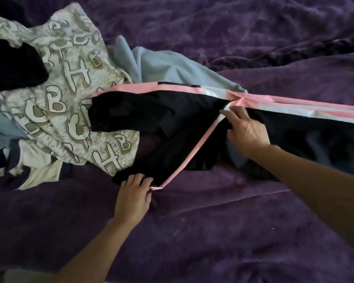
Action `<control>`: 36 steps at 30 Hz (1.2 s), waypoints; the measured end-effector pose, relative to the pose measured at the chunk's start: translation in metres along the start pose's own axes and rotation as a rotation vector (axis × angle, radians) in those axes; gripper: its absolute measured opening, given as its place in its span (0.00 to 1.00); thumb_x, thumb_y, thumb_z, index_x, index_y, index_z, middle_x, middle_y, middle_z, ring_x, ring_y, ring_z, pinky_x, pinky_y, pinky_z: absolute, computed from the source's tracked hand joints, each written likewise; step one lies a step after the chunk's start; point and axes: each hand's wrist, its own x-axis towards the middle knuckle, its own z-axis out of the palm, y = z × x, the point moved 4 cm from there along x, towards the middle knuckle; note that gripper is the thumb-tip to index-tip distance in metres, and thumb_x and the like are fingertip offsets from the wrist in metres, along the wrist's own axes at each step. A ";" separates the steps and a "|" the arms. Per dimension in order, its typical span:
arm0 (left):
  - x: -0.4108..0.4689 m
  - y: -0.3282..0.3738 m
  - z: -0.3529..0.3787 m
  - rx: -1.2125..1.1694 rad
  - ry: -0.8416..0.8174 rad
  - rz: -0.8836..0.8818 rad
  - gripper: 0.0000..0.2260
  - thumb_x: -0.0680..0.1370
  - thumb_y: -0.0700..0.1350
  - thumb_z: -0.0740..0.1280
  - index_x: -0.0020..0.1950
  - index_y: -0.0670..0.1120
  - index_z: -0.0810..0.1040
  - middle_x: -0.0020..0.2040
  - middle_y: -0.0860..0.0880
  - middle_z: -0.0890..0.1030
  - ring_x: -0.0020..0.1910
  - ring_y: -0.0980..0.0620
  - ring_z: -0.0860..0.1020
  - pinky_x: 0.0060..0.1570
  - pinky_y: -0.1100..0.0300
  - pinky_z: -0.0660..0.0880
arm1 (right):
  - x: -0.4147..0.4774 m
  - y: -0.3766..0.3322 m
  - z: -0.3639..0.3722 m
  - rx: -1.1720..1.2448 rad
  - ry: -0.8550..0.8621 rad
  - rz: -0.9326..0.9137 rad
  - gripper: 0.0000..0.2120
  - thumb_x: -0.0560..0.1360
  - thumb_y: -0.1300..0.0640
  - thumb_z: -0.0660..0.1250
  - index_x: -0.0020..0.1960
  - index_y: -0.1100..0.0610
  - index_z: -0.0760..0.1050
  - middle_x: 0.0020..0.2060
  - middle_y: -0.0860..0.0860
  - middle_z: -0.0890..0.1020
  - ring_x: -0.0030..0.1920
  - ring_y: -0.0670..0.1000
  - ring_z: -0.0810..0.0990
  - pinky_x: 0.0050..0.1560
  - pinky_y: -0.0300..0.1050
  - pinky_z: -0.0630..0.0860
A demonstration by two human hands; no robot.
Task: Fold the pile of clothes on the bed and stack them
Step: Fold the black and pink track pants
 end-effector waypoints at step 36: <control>0.174 -0.085 -0.214 -1.185 0.025 -0.300 0.18 0.57 0.55 0.76 0.43 0.49 0.82 0.39 0.52 0.85 0.41 0.52 0.84 0.46 0.55 0.78 | 0.057 -0.050 0.010 0.111 -0.044 0.241 0.28 0.79 0.40 0.56 0.76 0.46 0.56 0.77 0.49 0.57 0.75 0.52 0.58 0.68 0.53 0.64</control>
